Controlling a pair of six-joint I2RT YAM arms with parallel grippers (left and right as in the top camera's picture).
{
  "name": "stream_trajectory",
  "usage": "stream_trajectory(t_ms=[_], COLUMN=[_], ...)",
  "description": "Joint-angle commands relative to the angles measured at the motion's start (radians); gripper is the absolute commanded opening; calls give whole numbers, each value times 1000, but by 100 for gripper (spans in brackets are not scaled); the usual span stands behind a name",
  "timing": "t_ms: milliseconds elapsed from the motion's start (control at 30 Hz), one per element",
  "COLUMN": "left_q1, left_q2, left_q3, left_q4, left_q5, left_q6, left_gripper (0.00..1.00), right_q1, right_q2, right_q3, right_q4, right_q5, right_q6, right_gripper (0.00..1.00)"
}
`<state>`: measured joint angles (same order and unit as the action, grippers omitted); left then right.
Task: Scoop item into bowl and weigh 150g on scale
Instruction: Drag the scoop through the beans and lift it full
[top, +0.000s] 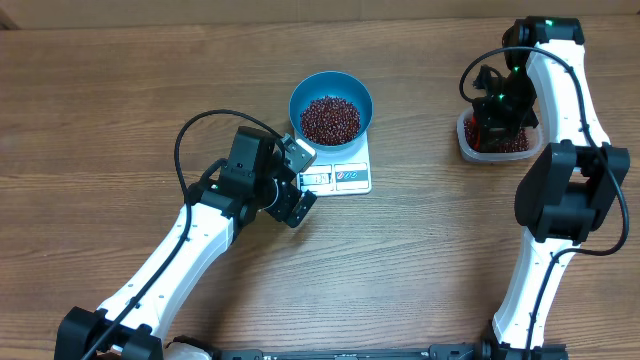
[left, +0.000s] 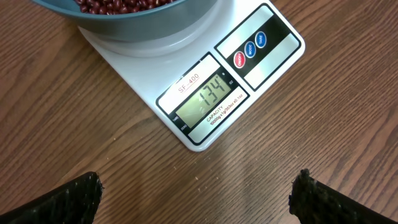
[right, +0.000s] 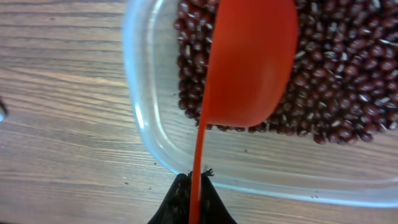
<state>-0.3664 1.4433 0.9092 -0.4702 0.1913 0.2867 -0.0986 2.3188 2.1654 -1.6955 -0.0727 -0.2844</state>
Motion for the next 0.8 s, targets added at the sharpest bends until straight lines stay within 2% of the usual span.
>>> stream_trajectory(t_ms=[0,300,533,767], left_q1=[0,0,0,0], left_q2=[8,8,8,8], left_q3=[-5,-5,-5,-5], left_q4=[3,3,3,4], left_q5=[11,11,11,11], left_q6=[-6,-6,-6,-6], left_gripper=[100,100,99,100], right_q1=[-10,-67,-145,-198], right_q2=[1,1,1,1], right_q3=[-6,-6,-6,-6], right_q4=[1,1,1,1], right_q5=[-72,-201,-388,-425], right_q6=[-39,-92,-236,-268], right_gripper=[4,4,4,4])
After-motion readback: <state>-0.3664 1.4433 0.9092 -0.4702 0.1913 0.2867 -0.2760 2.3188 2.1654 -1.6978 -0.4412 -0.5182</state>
